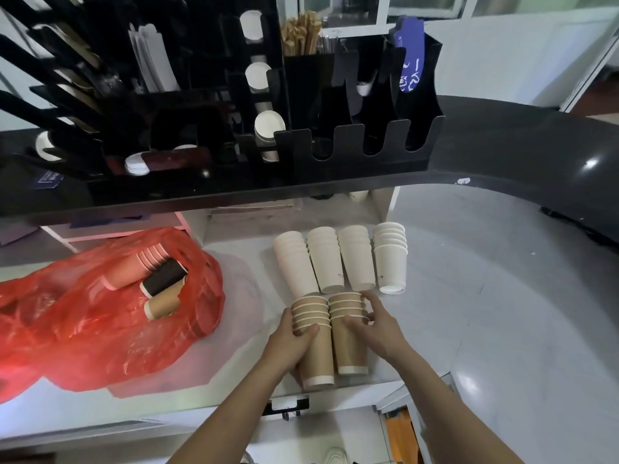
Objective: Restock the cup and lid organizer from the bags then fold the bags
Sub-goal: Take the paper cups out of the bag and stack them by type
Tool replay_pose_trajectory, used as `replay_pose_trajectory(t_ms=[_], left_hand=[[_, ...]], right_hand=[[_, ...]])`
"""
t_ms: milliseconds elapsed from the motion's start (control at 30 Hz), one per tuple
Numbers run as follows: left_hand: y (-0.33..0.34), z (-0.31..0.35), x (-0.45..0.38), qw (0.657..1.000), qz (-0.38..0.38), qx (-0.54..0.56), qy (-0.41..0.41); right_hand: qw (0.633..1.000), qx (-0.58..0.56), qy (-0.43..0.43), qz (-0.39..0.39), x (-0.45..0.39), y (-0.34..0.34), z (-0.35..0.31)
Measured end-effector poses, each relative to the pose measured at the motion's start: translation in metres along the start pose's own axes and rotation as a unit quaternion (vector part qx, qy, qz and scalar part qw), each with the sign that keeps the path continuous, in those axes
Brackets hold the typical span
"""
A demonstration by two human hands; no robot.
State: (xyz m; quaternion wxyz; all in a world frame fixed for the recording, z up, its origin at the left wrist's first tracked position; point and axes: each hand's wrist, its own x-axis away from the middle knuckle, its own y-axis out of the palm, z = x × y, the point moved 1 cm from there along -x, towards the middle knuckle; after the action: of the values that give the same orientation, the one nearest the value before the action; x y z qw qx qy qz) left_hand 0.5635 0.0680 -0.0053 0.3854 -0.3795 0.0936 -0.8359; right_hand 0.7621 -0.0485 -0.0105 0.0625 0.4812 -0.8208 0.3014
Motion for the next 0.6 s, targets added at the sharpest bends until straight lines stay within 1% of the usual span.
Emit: replay_pose_trajectory(t_ms=[100, 233, 333, 500, 600], left_hand=[[0.0, 0.006, 0.004, 1.0, 0.006, 0.009, -0.004], [0.002, 0.008, 0.006, 0.999, 0.032, 0.033, -0.017], [0.005, 0.006, 0.006, 0.998, 0.037, 0.037, -0.021], [0.004, 0.004, 0.008, 0.999, 0.035, 0.025, -0.013], [0.002, 0.005, 0.01, 1.0, 0.028, 0.012, -0.006]], right_hand=[[1.0, 0.001, 0.001, 0.005, -0.001, 0.002, 0.0], [0.999, -0.015, 0.018, 0.038, 0.0, 0.009, 0.0], [0.997, -0.039, 0.034, 0.06, 0.002, 0.011, 0.001], [0.996, -0.053, 0.029, 0.068, 0.01, 0.009, -0.003], [0.995, -0.049, 0.013, 0.087, 0.012, 0.009, -0.006]])
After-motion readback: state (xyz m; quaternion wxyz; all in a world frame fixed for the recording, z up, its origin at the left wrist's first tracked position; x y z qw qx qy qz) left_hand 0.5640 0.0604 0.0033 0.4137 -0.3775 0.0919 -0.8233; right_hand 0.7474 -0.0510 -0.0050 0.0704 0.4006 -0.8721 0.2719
